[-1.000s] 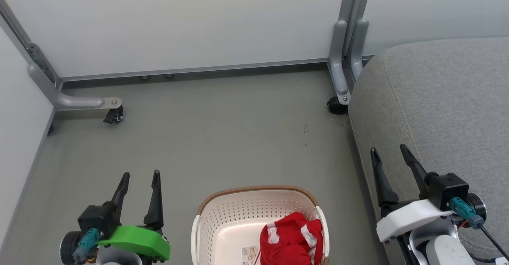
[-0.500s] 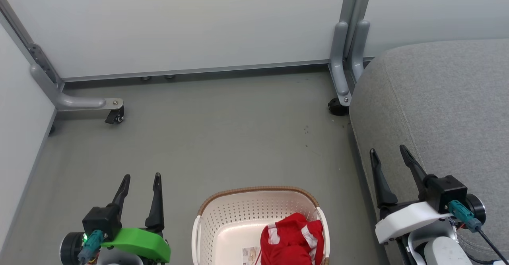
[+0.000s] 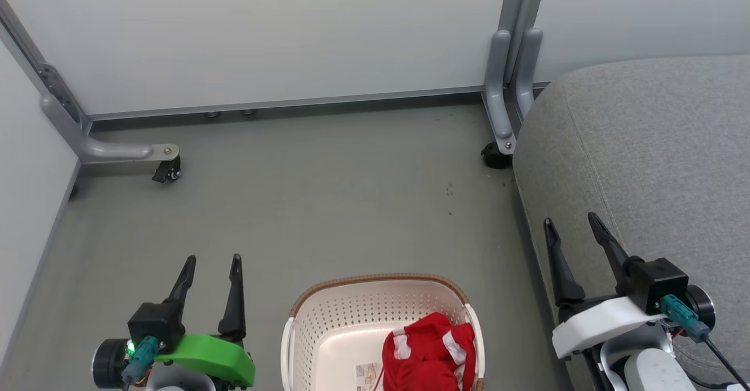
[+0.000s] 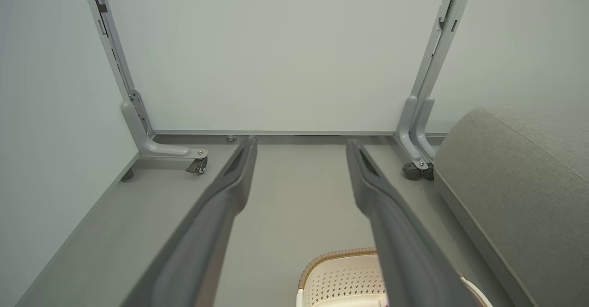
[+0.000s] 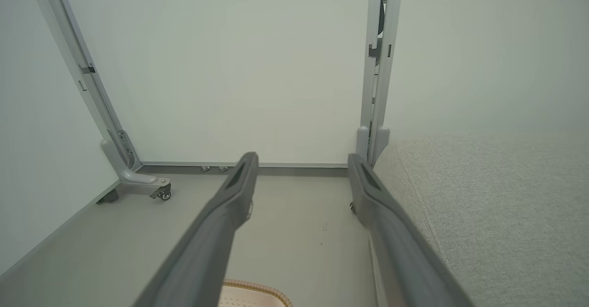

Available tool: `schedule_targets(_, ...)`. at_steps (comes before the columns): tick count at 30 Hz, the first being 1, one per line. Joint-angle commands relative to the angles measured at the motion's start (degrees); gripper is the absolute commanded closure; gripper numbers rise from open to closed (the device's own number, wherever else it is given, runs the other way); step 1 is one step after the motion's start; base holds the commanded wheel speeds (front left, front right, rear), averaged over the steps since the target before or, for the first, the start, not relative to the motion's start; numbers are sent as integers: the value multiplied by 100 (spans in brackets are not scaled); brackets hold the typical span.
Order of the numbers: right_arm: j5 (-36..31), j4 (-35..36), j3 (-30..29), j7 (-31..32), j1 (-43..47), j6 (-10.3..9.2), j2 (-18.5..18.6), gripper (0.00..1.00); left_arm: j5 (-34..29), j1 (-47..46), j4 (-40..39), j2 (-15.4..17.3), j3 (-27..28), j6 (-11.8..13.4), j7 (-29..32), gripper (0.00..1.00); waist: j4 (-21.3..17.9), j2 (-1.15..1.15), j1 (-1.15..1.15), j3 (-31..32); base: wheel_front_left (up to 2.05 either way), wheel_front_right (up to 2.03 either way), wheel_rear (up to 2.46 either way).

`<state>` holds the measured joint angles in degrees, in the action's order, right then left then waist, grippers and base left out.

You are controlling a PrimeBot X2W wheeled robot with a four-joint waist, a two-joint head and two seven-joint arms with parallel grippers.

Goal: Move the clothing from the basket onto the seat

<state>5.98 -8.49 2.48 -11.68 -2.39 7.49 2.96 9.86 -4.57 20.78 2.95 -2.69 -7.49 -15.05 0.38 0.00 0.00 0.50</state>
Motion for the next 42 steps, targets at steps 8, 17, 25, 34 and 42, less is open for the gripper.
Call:
schedule_targets(8,15,235,10,37,-263,0,58,0,44,-558,208,1,-661,1,-12,0,-266,0,0,-436,0,0,0)
schedule_targets(17,147,625,79,-33,-874,0,67,0,282,-1596,1091,5,-1977,148,-11,0,-660,0,0,-1609,0,0,0)
schedule_targets(25,272,908,200,-172,-1484,0,32,0,666,-2582,2075,13,-3204,222,-7,0,-1013,0,0,-2817,0,0,0)
schedule_targets(34,281,1185,243,-310,-1956,0,5,0,1079,-3328,2933,17,-4478,203,294,0,-1296,0,0,-4002,0,0,0)
schedule_targets(42,392,1462,254,-350,-2175,0,-6,0,1672,-3874,3352,16,-4998,233,684,0,-1443,0,0,-4979,0,0,0)
